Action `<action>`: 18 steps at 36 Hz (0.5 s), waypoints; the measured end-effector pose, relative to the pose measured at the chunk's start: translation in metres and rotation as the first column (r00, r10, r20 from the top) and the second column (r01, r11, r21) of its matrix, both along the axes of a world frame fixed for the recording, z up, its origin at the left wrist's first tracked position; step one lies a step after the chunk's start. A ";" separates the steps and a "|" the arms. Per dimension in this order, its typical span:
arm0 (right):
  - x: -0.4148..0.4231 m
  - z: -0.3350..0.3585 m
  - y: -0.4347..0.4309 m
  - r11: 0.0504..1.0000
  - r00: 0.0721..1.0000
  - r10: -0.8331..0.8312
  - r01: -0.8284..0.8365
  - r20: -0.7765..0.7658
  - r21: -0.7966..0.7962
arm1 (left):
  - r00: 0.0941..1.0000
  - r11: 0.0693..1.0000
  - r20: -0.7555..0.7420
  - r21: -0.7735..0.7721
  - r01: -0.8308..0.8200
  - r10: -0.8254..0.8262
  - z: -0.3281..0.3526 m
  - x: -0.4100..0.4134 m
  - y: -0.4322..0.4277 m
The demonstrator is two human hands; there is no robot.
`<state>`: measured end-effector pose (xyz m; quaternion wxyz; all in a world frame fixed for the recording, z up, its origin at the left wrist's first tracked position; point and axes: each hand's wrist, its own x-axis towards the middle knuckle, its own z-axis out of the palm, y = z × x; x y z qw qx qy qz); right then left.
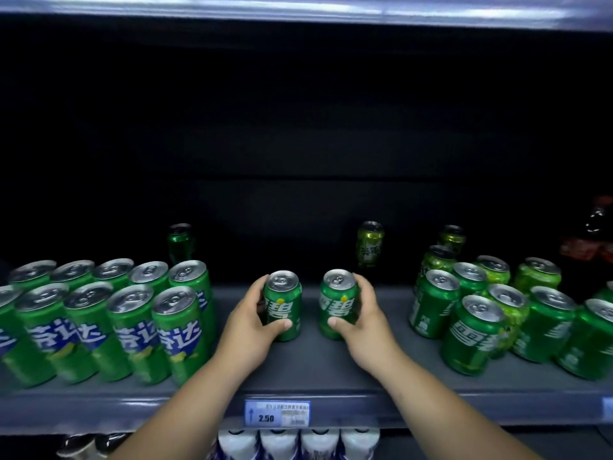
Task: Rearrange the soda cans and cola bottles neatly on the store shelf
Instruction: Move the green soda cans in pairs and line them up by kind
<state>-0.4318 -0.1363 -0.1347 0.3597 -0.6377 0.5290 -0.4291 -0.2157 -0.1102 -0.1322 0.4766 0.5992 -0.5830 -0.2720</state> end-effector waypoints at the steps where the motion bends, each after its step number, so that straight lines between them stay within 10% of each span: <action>1: 0.004 -0.002 0.004 1.000 1.000 0.025 -0.025 0.004 -0.001 | 1.000 1.000 -0.006 0.000 0.001 -0.001 -0.001 0.002 0.002; 18: 0.015 -0.015 0.032 1.000 0.994 0.003 -0.004 -0.109 -0.007 | 0.995 0.994 0.054 0.075 0.078 -0.082 -0.015 0.013 0.025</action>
